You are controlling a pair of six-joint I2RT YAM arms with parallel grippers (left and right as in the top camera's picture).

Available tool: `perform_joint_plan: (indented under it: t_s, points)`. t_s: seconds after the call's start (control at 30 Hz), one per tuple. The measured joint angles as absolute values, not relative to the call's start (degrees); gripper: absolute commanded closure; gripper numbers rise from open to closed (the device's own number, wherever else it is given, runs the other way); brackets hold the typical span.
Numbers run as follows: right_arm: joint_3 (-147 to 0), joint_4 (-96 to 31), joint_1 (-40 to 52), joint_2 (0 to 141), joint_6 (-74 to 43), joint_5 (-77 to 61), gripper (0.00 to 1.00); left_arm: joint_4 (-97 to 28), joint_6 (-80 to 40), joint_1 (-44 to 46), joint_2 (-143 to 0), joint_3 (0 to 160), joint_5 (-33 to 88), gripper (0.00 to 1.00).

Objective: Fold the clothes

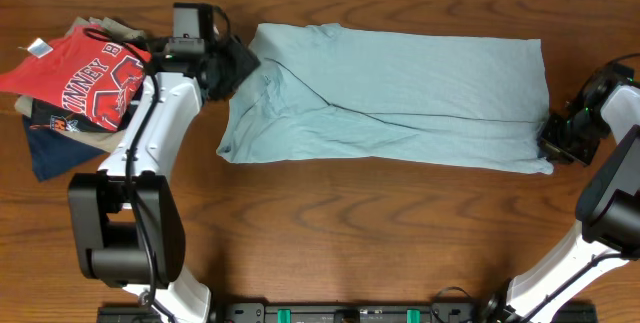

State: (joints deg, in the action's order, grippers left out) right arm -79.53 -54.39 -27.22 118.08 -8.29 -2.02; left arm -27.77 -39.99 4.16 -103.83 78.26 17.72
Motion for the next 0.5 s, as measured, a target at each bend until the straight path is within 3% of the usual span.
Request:
perform_joint_plan:
  t_s: [0.5]
  points:
    - [-79.5, -54.6, -27.2, 118.1, -8.3, -1.8, 0.85, -26.5, -32.5, 20.5, -108.5, 77.7, 17.9, 0.41]
